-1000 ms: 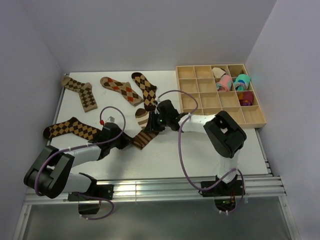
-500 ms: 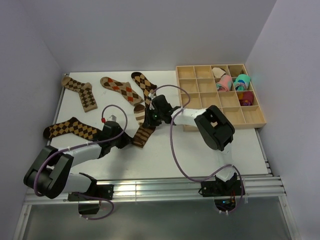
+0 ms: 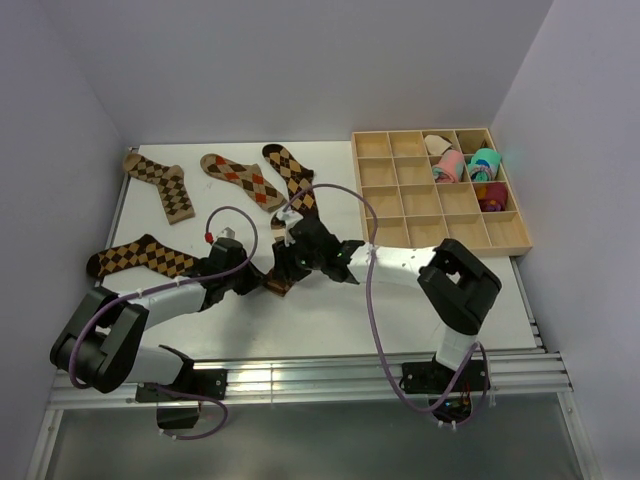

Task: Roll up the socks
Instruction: Roll the sock at the center of the board.

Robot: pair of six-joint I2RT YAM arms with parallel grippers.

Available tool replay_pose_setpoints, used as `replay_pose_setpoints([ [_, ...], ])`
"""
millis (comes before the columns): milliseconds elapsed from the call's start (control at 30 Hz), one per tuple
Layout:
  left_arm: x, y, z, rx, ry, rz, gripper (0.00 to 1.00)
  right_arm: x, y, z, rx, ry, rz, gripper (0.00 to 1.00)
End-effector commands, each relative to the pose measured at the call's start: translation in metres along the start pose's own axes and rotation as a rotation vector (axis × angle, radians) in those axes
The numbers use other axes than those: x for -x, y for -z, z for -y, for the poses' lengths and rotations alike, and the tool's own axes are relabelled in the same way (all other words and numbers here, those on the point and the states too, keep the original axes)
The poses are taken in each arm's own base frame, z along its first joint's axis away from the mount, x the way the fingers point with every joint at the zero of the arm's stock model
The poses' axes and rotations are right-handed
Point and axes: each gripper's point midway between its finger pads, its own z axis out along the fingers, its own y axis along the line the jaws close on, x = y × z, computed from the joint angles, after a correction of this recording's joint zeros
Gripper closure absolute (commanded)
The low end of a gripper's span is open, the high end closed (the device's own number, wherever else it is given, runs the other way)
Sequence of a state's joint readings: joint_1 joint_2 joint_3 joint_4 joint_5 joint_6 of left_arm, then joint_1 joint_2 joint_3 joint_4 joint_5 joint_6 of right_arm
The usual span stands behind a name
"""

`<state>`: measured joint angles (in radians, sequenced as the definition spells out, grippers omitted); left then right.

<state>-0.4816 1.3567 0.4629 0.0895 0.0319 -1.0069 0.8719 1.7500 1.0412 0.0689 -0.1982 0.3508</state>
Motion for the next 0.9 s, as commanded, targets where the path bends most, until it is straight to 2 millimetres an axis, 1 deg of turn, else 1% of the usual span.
replay_pose_setpoints([
  [0, 0.001, -0.001, -0.015, 0.080, -0.030, 0.010, 1.00, -0.004, -0.006, -0.010, 0.007, 0.005, 0.028, 0.54],
  [133, 0.002, 0.000, -0.015, 0.084, -0.025, 0.018, 1.00, -0.015, -0.015, -0.014, -0.017, 0.021, 0.001, 0.54],
  [167, 0.003, 0.001, -0.014, 0.080, -0.023, 0.023, 1.00, -0.015, -0.016, -0.016, -0.020, 0.020, 0.000, 0.53],
  [367, 0.003, 0.001, -0.014, 0.083, -0.018, 0.023, 1.00, -0.038, -0.025, -0.006, -0.065, -0.025, -0.048, 0.55],
  [433, 0.003, 0.000, -0.013, 0.083, -0.017, 0.023, 1.00, -0.045, -0.025, -0.003, -0.078, -0.045, -0.063, 0.59],
  [467, 0.003, 0.000, -0.014, 0.086, -0.014, 0.025, 1.00, -0.052, -0.024, -0.001, -0.079, -0.054, -0.074, 0.63],
  [500, 0.004, 0.000, -0.013, 0.086, -0.012, 0.027, 1.00, -0.053, -0.024, -0.002, -0.077, -0.069, -0.072, 0.73],
  [533, 0.005, 0.000, -0.013, 0.089, -0.011, 0.030, 1.00, -0.055, -0.023, -0.002, -0.074, -0.081, -0.071, 0.79],
  [567, 0.005, 0.001, -0.015, 0.098, -0.005, 0.032, 1.00, -0.061, -0.022, 0.000, -0.072, -0.094, -0.084, 0.90],
  [600, 0.006, 0.001, -0.014, 0.096, -0.001, 0.037, 1.00, -0.061, -0.022, -0.001, -0.065, -0.114, -0.080, 0.95],
  [633, 0.007, 0.001, -0.014, 0.096, 0.011, 0.041, 0.98, -0.064, -0.022, -0.002, -0.054, -0.127, -0.086, 0.99],
  [667, 0.008, 0.002, -0.012, 0.089, 0.016, 0.046, 0.96, -0.070, -0.022, 0.000, -0.047, -0.145, -0.100, 1.00],
  [700, 0.008, 0.002, -0.012, 0.087, 0.019, 0.049, 0.94, -0.071, -0.023, -0.003, -0.019, -0.188, -0.107, 1.00],
  [733, 0.008, 0.003, -0.012, 0.087, 0.025, 0.055, 0.89, -0.072, -0.024, -0.003, -0.005, -0.209, -0.114, 1.00],
  [767, 0.010, 0.005, -0.010, 0.080, 0.044, 0.065, 0.86, -0.080, -0.025, 0.000, 0.000, -0.237, -0.132, 1.00],
  [800, 0.011, 0.006, -0.013, 0.086, 0.054, 0.076, 0.76, -0.078, -0.024, 0.000, 0.030, -0.284, -0.133, 1.00],
  [833, 0.011, 0.007, -0.012, 0.085, 0.076, 0.082, 0.72, -0.079, -0.024, 0.002, 0.036, -0.310, -0.136, 1.00],
  [867, 0.014, 0.010, -0.010, 0.071, 0.087, 0.096, 0.68, -0.086, -0.024, 0.007, 0.040, -0.336, -0.152, 1.00],
])
